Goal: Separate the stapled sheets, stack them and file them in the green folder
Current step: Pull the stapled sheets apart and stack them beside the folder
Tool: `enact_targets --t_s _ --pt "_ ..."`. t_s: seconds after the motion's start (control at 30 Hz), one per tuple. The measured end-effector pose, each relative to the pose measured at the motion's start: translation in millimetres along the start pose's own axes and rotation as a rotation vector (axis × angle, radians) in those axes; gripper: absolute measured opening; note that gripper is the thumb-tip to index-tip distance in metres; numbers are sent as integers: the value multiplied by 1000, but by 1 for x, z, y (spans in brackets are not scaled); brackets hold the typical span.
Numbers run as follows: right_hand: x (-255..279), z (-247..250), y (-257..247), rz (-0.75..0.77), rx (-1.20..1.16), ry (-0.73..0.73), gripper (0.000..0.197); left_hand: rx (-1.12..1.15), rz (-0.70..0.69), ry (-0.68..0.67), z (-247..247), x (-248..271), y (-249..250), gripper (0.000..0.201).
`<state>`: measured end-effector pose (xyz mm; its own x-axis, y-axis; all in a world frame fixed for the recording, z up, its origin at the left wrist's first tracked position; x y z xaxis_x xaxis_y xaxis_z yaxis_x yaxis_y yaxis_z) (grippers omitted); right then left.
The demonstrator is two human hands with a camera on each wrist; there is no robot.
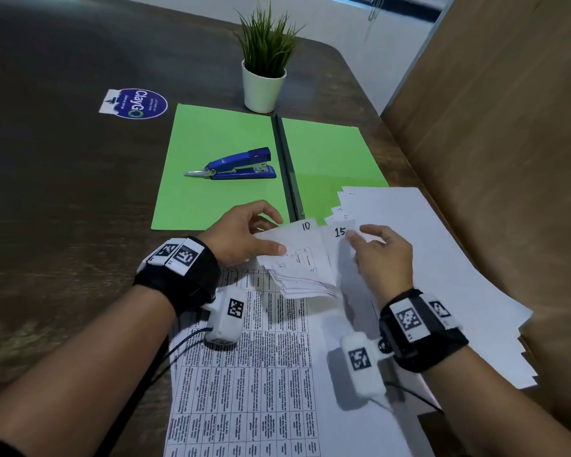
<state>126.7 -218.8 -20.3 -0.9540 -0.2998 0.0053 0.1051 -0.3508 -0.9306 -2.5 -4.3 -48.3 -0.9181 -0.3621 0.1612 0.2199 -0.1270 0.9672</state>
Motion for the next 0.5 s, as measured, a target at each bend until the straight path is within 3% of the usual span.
enact_targets --t_s 0.1,0.17,0.33,0.4,0.5 --pt "-6 -4 3 73 242 -121 27 -54 -33 -13 0 -1 2 20" --pt "-2 -7 -2 189 386 -124 32 -50 -34 6 2 -2 2 20" --pt "20 -21 -22 501 461 -209 33 -75 5 -14 0 -3 -3 16" --pt "23 -21 -24 502 454 -222 23 -81 15 -15 0 -4 -4 15" --pt "17 -3 -28 433 351 -85 9 -68 -2 5 0 -3 -1 15"
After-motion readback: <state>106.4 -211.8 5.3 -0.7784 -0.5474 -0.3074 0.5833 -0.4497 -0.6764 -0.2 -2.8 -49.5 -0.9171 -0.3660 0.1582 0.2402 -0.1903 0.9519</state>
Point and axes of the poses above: each hand's wrist, its own x-axis away from the middle knuckle, its own z-axis out of the back of the hand, y = z × x, the point moved 9 cm from there along -x, towards the middle knuckle, and after that the axes turned 2 degrees about z, right-handed, at the moved point
